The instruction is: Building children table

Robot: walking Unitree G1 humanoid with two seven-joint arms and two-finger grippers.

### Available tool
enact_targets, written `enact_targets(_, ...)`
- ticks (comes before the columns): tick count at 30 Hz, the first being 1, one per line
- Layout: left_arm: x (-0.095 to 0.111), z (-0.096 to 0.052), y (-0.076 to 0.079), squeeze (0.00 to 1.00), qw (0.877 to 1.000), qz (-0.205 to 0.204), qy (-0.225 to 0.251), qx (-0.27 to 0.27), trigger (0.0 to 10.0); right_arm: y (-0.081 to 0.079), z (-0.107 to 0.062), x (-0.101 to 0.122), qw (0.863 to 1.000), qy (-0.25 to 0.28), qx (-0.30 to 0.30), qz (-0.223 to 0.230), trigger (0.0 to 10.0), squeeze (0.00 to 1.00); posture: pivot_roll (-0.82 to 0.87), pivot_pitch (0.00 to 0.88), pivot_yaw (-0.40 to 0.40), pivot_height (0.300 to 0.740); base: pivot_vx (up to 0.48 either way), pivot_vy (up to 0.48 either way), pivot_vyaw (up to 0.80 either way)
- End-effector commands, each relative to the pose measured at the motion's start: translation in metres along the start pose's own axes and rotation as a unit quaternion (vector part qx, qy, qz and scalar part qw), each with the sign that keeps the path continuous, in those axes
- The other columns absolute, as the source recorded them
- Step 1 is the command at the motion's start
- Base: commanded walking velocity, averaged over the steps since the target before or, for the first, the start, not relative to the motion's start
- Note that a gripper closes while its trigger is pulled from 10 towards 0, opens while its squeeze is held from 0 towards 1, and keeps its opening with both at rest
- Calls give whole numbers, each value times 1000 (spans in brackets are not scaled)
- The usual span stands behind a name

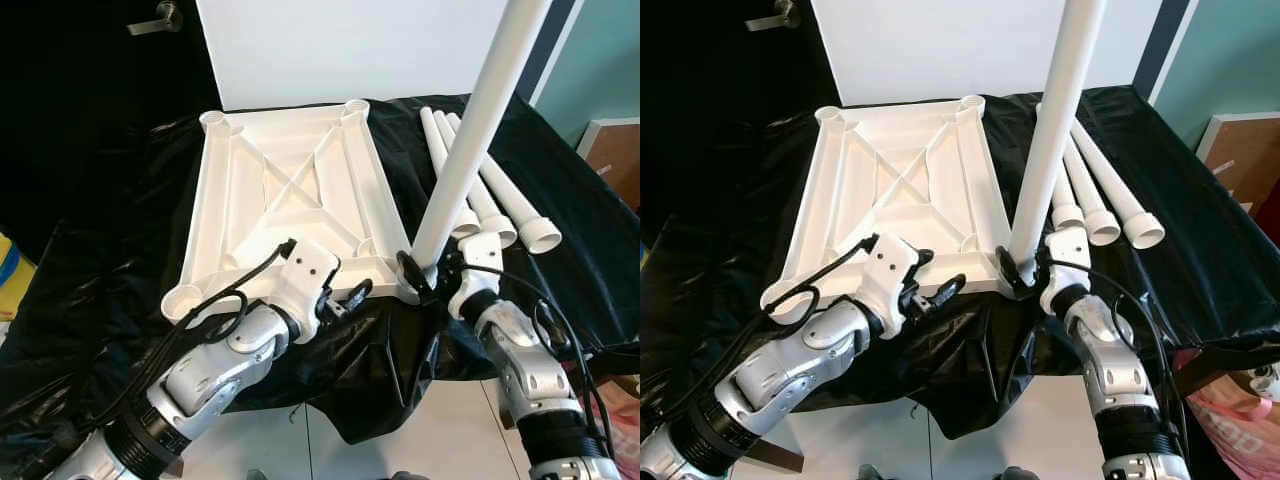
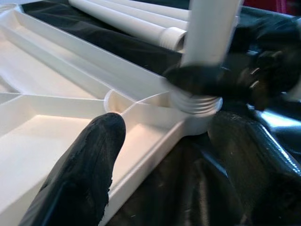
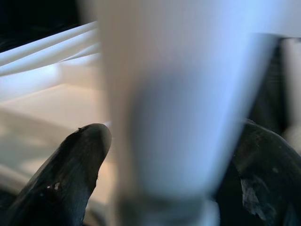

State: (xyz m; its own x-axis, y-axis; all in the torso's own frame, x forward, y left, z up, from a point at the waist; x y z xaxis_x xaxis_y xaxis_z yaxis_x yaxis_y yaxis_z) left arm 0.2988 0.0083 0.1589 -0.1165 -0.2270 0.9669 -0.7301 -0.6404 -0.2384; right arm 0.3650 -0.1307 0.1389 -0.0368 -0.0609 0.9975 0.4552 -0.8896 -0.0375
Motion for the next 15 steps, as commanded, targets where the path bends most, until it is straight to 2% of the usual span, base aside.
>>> enact_targets(1,4,-6,36,0,986,13,22,-165,10000,-5,3,-4,1000,-8,25,-3,10000,0,-150,77,34,740,0,0,0)
enact_targets(6,3,-6,36,0,986,14,21,-164,10000,-7,9,-12,999,-25,43,-12,9686,0,-135,78,29,740,0,0,0)
enact_targets(7,3,-7,35,0,987,14,20,-162,10000,-7,9,-14,998,-28,46,-11,0,0,-130,79,27,740,0,0,0)
enact_targets(15,3,-9,34,0,987,13,18,-157,10000,-1,8,-24,998,-43,49,-11,0,0,-120,85,26,740,0,0,0)
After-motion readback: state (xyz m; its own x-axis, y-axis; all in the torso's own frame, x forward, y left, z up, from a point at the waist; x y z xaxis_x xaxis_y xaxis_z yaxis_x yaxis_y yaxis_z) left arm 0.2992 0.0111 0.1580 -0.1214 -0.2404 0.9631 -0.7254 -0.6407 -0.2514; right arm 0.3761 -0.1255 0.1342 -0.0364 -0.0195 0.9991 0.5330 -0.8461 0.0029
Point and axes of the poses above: a point about 5 cm out from each wrist's last joint towards the gripper, its own z axis pointing out of the wrist towards the gripper, its own x axis along the axis of the wrist's last joint, y = z × x, the point moved 6 cm from there along z, pointing out of the wrist towards the gripper, and after that the axes turned 9 degrees about z, right-handed, at the moved point
